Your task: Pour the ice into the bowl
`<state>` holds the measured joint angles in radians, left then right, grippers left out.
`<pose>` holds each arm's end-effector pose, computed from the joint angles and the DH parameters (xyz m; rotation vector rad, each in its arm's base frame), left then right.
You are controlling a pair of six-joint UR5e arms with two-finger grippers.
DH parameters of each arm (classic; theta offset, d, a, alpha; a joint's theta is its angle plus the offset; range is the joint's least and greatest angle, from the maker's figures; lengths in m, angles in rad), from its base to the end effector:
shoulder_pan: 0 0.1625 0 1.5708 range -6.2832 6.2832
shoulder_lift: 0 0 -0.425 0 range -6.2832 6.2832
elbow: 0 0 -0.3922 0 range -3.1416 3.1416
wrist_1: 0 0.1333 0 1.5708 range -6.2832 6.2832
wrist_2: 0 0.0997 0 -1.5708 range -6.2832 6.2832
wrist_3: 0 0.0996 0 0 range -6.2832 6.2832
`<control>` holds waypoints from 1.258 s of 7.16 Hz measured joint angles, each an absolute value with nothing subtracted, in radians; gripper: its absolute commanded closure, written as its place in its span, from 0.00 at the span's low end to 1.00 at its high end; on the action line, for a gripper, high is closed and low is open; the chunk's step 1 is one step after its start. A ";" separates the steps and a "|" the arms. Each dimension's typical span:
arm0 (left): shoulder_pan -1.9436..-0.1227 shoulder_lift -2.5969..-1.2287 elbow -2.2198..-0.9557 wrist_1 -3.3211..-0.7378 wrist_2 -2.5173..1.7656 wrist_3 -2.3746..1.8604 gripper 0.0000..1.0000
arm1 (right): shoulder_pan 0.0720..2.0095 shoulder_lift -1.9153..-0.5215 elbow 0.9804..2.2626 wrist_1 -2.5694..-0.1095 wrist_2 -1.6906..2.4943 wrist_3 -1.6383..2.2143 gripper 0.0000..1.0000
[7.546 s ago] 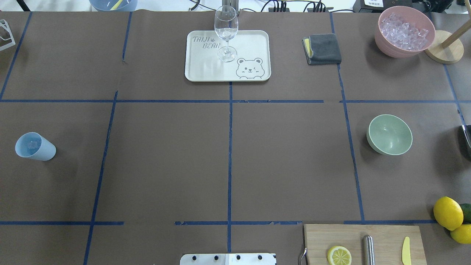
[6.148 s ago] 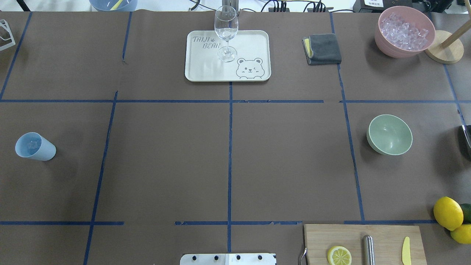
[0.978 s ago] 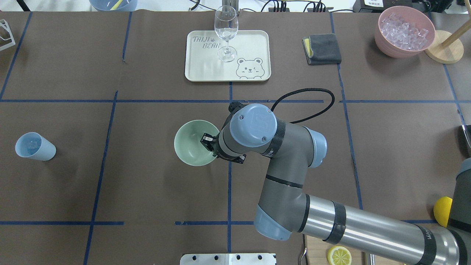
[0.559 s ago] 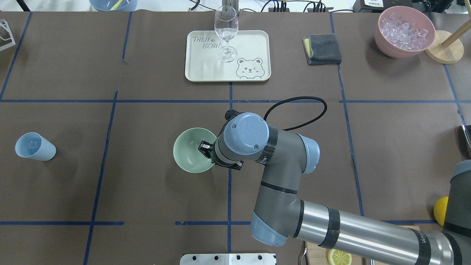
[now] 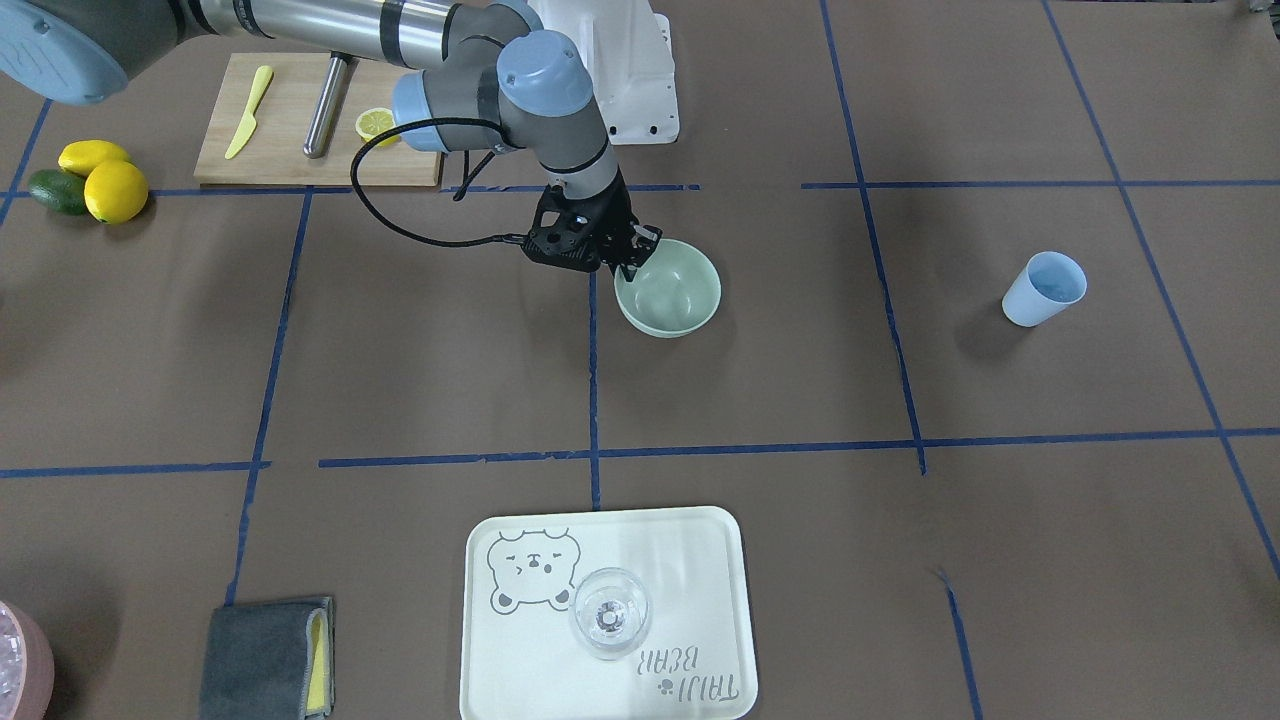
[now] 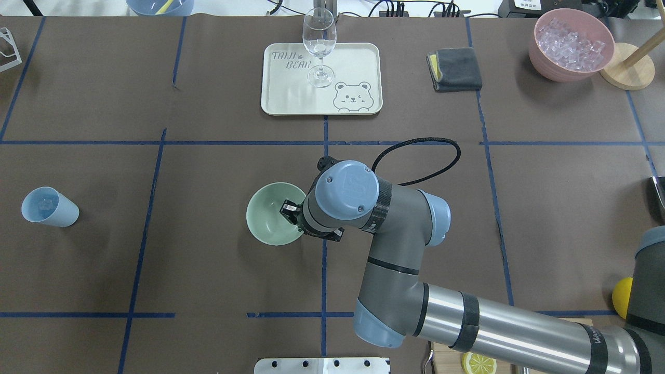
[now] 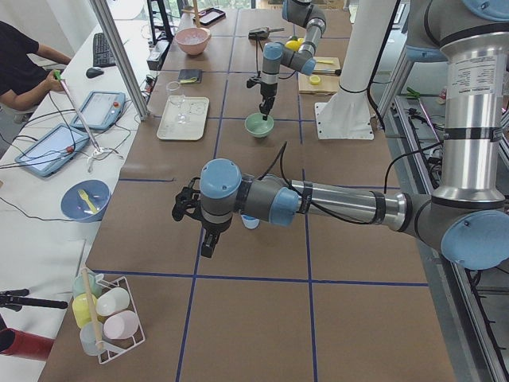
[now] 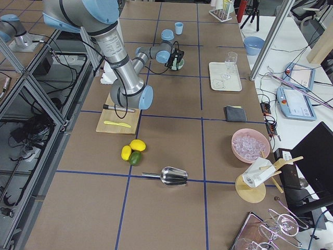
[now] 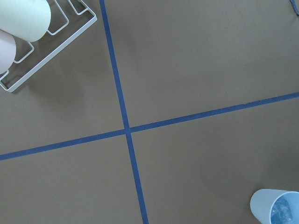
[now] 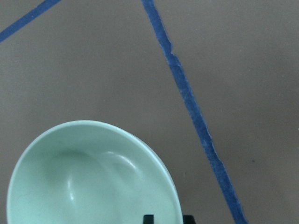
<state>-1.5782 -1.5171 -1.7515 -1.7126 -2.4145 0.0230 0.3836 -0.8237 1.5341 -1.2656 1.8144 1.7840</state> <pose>-0.0624 -0.4795 0.5746 0.2654 0.8347 0.1280 -0.6275 -0.3711 0.1848 -0.1365 -1.0333 0.4187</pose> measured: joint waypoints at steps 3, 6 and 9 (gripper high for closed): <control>-1.576 -1.517 -1.751 -1.716 -2.414 0.023 0.00 | 0.388 -0.811 1.538 -1.265 1.815 1.787 0.00; -1.477 -1.518 -1.751 -1.862 -2.428 -0.071 0.00 | 0.479 -0.878 1.677 -1.269 1.889 1.783 0.00; -1.234 -1.463 -1.752 -2.359 -2.289 -0.604 0.00 | 0.645 -1.079 1.858 -1.263 2.035 1.697 0.00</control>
